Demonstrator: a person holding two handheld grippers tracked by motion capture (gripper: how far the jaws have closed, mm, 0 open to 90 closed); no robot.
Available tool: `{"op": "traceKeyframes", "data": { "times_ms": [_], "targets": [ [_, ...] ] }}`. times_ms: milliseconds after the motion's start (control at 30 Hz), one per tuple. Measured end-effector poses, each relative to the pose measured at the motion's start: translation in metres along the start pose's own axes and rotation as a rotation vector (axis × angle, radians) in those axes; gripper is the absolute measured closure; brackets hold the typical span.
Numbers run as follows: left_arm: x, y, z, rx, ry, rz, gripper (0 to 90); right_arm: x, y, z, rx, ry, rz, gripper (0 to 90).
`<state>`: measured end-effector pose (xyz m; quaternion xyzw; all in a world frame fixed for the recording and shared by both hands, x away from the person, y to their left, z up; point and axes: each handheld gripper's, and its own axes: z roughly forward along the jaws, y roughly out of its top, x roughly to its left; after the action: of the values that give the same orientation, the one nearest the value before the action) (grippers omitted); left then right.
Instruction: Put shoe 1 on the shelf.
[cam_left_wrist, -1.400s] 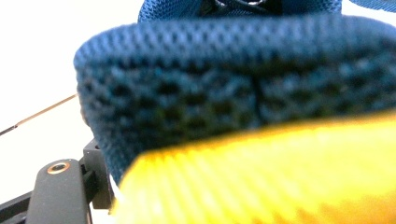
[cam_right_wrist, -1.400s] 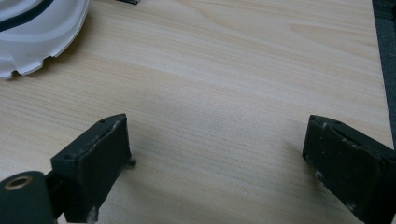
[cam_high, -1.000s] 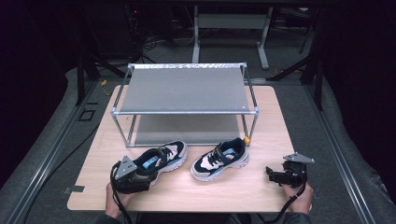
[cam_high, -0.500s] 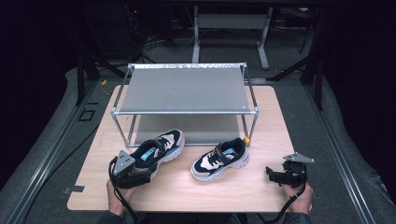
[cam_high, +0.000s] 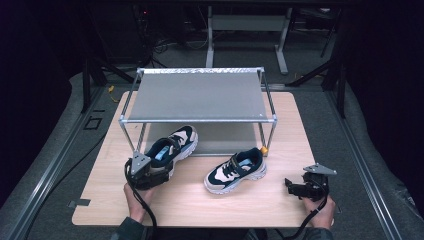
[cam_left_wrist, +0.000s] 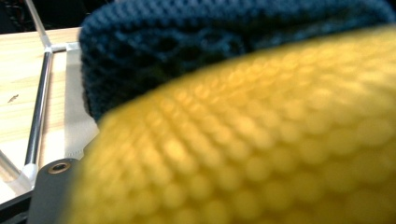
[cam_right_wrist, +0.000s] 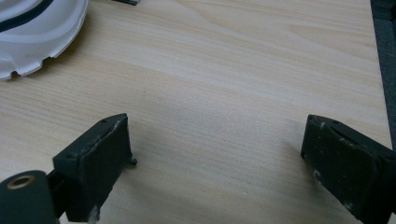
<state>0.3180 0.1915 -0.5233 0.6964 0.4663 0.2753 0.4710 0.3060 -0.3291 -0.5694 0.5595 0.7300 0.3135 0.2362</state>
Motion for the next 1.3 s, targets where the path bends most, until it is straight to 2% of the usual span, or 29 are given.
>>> {"op": "traceKeyframes", "data": {
  "times_ms": [100,333,467,500,600,667,900,967,1000,1100,1167,1267,1300],
  "targets": [
    [-0.001,0.003,0.013,-0.013,0.019,-0.018,21.1,0.000,0.000,0.000,0.000,0.000,0.000,7.8],
    [-0.006,0.006,0.035,-0.006,0.048,-0.030,21.1,0.000,0.000,0.000,0.000,0.001,0.000,7.9],
    [-0.005,0.007,0.050,0.010,0.069,-0.039,21.1,0.000,0.000,0.000,-0.001,-0.001,0.000,7.9],
    [-0.003,0.007,0.057,0.002,0.077,-0.060,21.0,0.000,0.000,0.000,-0.001,0.000,0.001,8.0],
    [-0.001,0.008,0.062,-0.002,0.099,-0.058,21.1,0.000,0.000,0.000,-0.001,-0.001,0.000,7.9],
    [0.000,0.010,0.068,0.012,0.101,-0.072,21.0,0.000,0.000,0.000,-0.001,0.000,0.000,8.0],
    [-0.003,0.015,0.092,0.054,0.128,-0.074,21.0,0.000,0.000,0.000,-0.009,0.001,-0.001,8.8],
    [-0.001,0.015,0.099,0.073,0.150,-0.068,21.0,0.000,0.000,0.000,-0.010,0.002,-0.001,8.8],
    [-0.001,0.015,0.105,0.073,0.154,-0.087,21.0,0.000,0.000,0.000,-0.003,0.000,-0.002,8.8],
    [0.002,0.017,0.113,0.095,0.173,-0.076,20.9,0.000,-0.001,0.001,-0.013,0.002,0.000,8.8],
    [0.002,0.017,0.118,0.101,0.190,-0.088,20.8,0.000,0.000,0.000,-0.005,0.000,-0.001,8.9],
    [0.001,0.018,0.129,0.119,0.213,-0.084,20.6,0.000,0.000,0.000,-0.005,0.000,-0.001,9.0],
    [0.001,0.019,0.132,0.128,0.220,-0.065,20.4,0.000,0.000,0.000,-0.005,0.000,-0.001,9.0]
  ]
}}
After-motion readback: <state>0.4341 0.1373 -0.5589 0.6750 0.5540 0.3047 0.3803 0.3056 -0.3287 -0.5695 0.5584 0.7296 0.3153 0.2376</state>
